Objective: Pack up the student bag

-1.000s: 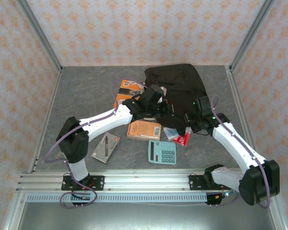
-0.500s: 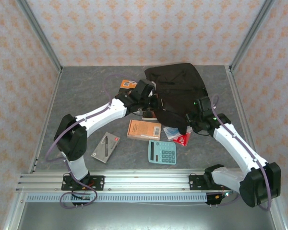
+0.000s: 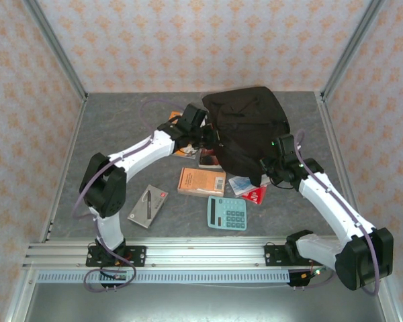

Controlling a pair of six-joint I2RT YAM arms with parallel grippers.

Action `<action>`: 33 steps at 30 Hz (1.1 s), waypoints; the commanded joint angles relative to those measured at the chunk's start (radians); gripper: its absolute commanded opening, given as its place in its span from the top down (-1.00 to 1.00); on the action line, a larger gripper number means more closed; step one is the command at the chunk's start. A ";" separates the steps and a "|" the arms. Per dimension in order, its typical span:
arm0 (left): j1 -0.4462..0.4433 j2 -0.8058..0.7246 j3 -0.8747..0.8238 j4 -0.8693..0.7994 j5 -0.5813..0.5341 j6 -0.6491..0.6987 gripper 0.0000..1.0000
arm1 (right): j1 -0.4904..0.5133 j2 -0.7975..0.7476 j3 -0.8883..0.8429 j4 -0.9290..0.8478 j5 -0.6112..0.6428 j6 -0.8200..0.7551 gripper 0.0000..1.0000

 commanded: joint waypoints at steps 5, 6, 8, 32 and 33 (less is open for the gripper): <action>0.096 0.091 0.106 -0.045 -0.102 0.046 1.00 | -0.014 -0.019 -0.005 -0.051 0.095 -0.106 1.00; 0.103 0.100 0.114 -0.042 -0.100 0.048 1.00 | -0.013 -0.020 -0.011 -0.042 0.092 -0.122 1.00; 0.116 0.118 0.129 -0.043 -0.097 0.051 1.00 | -0.017 -0.021 -0.020 -0.036 0.089 -0.145 1.00; -0.059 0.035 0.389 -0.369 0.026 0.684 -0.14 | -0.096 -0.218 -0.319 0.563 -0.273 -0.246 1.00; -0.075 0.046 0.408 -0.383 0.038 0.711 -0.17 | -0.097 -0.217 -0.329 0.588 -0.280 -0.238 1.00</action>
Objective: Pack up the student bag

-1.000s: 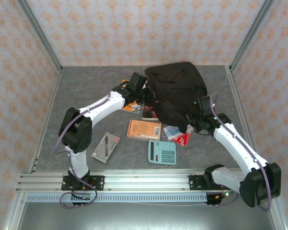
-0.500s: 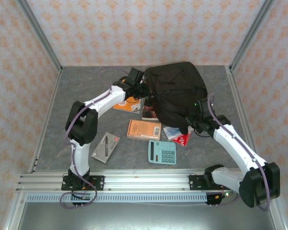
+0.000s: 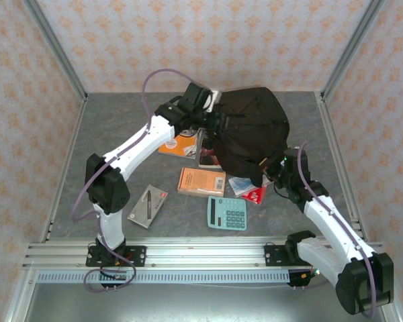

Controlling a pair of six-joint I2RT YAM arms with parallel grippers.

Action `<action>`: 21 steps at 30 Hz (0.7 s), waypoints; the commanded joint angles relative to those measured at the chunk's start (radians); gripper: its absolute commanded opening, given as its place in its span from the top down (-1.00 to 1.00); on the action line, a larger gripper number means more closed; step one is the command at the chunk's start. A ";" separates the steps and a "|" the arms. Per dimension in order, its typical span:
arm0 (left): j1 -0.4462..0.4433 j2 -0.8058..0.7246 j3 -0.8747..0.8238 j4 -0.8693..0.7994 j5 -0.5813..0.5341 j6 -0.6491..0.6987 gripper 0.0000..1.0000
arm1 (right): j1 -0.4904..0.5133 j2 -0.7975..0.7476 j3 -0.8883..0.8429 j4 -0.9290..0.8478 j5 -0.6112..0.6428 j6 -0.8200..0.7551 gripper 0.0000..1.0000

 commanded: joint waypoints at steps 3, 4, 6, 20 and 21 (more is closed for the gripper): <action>-0.077 0.042 0.077 -0.135 0.120 0.272 -0.22 | -0.009 -0.015 -0.032 0.190 -0.072 0.004 1.00; -0.091 0.054 0.096 -0.156 0.128 0.307 -0.23 | -0.011 -0.015 -0.035 0.190 -0.077 0.003 1.00; -0.125 0.081 0.139 -0.218 0.134 0.394 -0.26 | -0.012 -0.018 -0.037 0.188 -0.080 0.001 1.00; -0.211 0.218 0.204 -0.247 -0.013 0.541 -0.36 | -0.017 -0.024 -0.084 0.235 -0.127 0.040 1.00; -0.211 0.224 0.206 -0.240 -0.019 0.539 -0.35 | -0.018 -0.026 -0.086 0.237 -0.132 0.042 1.00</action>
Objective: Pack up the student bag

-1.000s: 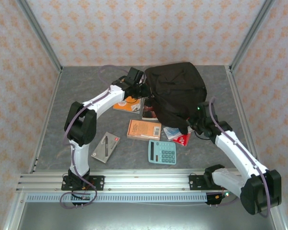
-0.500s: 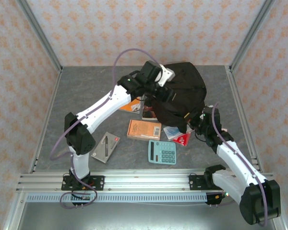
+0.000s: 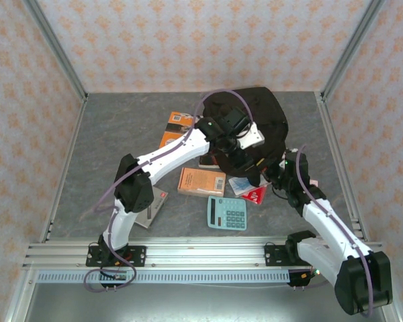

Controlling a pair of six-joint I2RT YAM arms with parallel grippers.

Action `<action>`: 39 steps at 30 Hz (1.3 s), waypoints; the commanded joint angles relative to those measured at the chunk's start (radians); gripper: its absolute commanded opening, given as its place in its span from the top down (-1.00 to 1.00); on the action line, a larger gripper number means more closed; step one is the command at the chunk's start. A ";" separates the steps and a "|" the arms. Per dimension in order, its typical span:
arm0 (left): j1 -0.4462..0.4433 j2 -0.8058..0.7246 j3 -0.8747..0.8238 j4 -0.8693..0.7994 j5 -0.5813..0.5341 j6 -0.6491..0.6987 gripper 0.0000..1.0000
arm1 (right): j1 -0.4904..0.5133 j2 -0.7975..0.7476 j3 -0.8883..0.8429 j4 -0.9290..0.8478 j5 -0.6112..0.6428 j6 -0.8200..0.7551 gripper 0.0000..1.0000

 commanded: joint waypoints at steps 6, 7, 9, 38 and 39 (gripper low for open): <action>0.002 0.024 0.048 0.020 -0.122 0.015 -0.31 | -0.003 -0.026 -0.024 0.110 -0.057 0.025 1.00; 0.001 0.027 0.049 0.024 -0.124 0.014 -0.31 | -0.002 -0.025 -0.028 0.116 -0.058 0.029 1.00; 0.001 0.036 0.055 0.036 -0.149 0.008 -0.31 | -0.003 -0.025 -0.036 0.127 -0.064 0.035 1.00; 0.013 0.066 0.113 0.048 -0.118 0.016 1.00 | -0.004 -0.054 -0.038 0.012 -0.009 0.010 1.00; 0.014 0.048 0.100 0.068 -0.124 0.008 1.00 | -0.004 -0.059 -0.035 -0.003 0.004 0.008 1.00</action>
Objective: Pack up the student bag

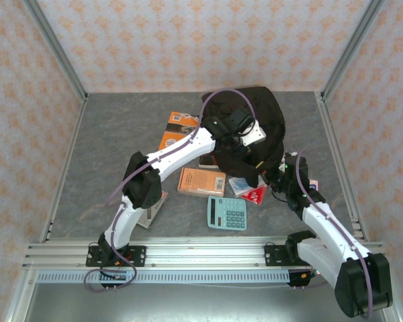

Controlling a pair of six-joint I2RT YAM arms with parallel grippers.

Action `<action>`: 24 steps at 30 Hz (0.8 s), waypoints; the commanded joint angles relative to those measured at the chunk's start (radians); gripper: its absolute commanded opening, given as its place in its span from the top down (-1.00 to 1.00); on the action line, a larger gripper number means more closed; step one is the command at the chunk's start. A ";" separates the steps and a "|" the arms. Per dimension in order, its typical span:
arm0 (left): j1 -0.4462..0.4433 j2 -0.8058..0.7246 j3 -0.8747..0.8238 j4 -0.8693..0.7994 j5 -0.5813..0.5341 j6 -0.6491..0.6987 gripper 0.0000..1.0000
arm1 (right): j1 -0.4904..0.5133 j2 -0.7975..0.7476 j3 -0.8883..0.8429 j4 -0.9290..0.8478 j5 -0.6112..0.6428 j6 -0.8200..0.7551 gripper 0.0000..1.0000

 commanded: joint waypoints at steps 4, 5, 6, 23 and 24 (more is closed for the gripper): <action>0.010 -0.127 -0.034 0.120 -0.072 -0.040 1.00 | -0.003 -0.078 0.038 -0.128 0.103 -0.028 1.00; 0.013 -0.143 -0.040 0.130 -0.080 -0.050 1.00 | -0.003 -0.095 0.049 -0.158 0.131 -0.030 1.00; 0.017 -0.153 -0.043 0.135 -0.084 -0.061 1.00 | -0.003 -0.109 0.059 -0.184 0.154 -0.033 1.00; 0.036 -0.086 0.027 0.053 0.077 -0.098 0.04 | -0.022 -0.072 0.152 -0.136 0.117 -0.009 1.00; 0.035 -0.079 0.031 0.052 0.087 -0.107 0.00 | -0.025 -0.091 0.127 -0.087 0.101 0.004 1.00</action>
